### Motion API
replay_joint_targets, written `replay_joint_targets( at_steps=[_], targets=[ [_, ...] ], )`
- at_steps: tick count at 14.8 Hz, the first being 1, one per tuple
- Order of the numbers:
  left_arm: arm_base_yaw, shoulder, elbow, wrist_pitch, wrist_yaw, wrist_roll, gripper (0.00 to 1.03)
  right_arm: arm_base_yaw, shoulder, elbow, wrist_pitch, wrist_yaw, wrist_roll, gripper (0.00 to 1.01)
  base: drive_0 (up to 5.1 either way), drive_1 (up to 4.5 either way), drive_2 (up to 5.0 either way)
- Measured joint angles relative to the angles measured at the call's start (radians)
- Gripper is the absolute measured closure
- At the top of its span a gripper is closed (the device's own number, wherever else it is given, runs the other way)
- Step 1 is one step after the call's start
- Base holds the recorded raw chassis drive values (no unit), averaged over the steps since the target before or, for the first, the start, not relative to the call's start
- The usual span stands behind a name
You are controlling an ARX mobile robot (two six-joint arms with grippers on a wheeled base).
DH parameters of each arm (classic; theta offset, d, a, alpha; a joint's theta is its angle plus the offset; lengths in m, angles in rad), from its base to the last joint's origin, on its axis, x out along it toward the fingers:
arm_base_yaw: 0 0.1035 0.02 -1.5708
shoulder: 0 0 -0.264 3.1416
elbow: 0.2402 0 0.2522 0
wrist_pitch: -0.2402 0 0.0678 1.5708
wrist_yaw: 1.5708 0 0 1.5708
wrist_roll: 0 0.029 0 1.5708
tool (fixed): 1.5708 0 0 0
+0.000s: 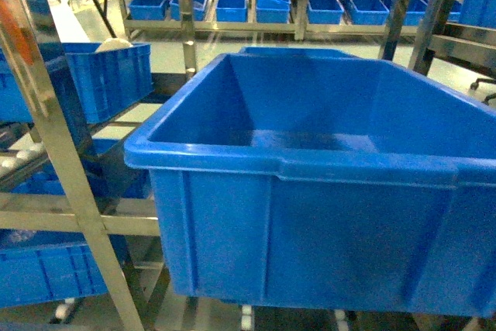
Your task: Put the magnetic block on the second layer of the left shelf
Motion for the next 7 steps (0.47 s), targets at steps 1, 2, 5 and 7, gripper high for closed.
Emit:
replay_joint_targets(
  at_steps=[1, 2, 5, 7],
  targets=[
    [0.0, 0.0, 0.0, 0.0, 0.0, 0.0, 0.05, 0.0, 0.0, 0.0, -0.005, -0.001, 0.0, 0.67, -4.0, 4.53, -0.9],
    [0.0, 0.0, 0.0, 0.0, 0.001, 0.0, 0.05, 0.0, 0.003, -0.001, -0.01, -0.001, 0.0, 0.67, -4.0, 4.53, -0.9],
    [0.0, 0.0, 0.0, 0.0, 0.001, 0.0, 0.05, 0.0, 0.0, -0.001, -0.001, -0.001, 0.0, 0.67, -3.9, 4.66, -0.8],
    [0.0, 0.0, 0.0, -0.005, 0.0, 0.0, 0.05, 0.0, 0.003, -0.002, 0.001, 0.0, 0.0, 0.67, -3.8, 4.71, -0.7]
  ],
)
